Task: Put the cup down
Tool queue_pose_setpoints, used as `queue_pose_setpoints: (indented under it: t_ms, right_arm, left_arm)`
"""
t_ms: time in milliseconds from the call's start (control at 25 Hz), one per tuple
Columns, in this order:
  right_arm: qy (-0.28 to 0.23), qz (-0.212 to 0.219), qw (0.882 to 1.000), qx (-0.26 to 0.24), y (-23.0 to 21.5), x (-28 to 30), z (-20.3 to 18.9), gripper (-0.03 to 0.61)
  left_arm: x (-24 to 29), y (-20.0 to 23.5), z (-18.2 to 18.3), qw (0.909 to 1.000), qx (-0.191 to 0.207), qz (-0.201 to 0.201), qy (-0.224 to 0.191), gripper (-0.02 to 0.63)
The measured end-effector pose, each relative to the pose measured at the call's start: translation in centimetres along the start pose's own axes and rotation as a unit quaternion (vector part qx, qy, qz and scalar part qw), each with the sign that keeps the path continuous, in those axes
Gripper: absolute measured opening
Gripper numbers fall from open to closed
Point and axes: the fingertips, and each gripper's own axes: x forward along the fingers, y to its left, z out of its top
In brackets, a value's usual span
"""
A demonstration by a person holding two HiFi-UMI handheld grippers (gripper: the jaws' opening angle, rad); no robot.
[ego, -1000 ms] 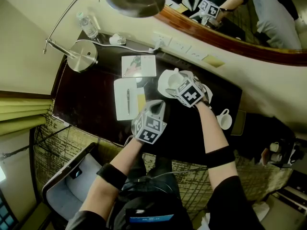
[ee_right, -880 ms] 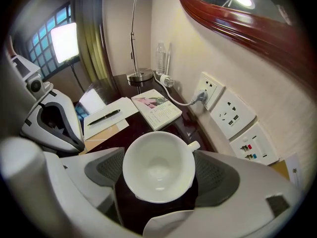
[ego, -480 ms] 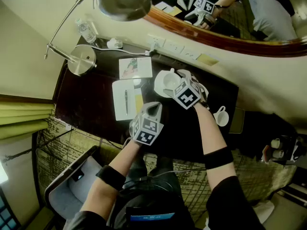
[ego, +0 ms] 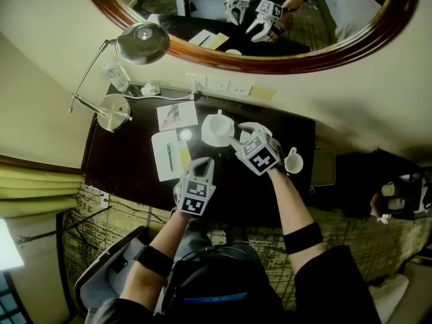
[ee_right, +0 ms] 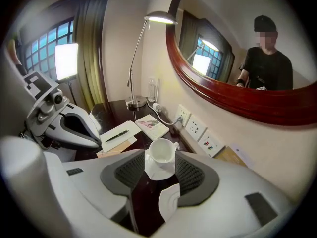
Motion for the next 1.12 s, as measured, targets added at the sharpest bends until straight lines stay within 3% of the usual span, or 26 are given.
queue_pose_setpoints:
  t_ms: [160,400,800,1120]
  right_arm:
    - [-0.018,-0.014,1.0,0.009,0.6,-4.5,-1.5,0.128]
    - [-0.057,-0.034,0.996,0.065,0.8,-10.0,-4.5,0.013]
    - [-0.097,-0.058,0.977,0.182,1.3,-15.9,-12.6,0.002]
    - [-0.113,-0.092,0.957,0.25,1.2,-18.8,-18.3,0.002]
  left_arm:
    - [-1.8,-1.3,1.8,0.9997,0.013,0.012,-0.013,0.002]
    - [-3.0,-4.1,3.8,0.9991,0.027,0.019,-0.027,0.002]
    - [-3.6,-7.7,4.0,0.9995,0.009,0.018,-0.026,0.002]
    - [-3.4,-9.2,3.7,0.9987,-0.037,0.016,-0.033,0.002]
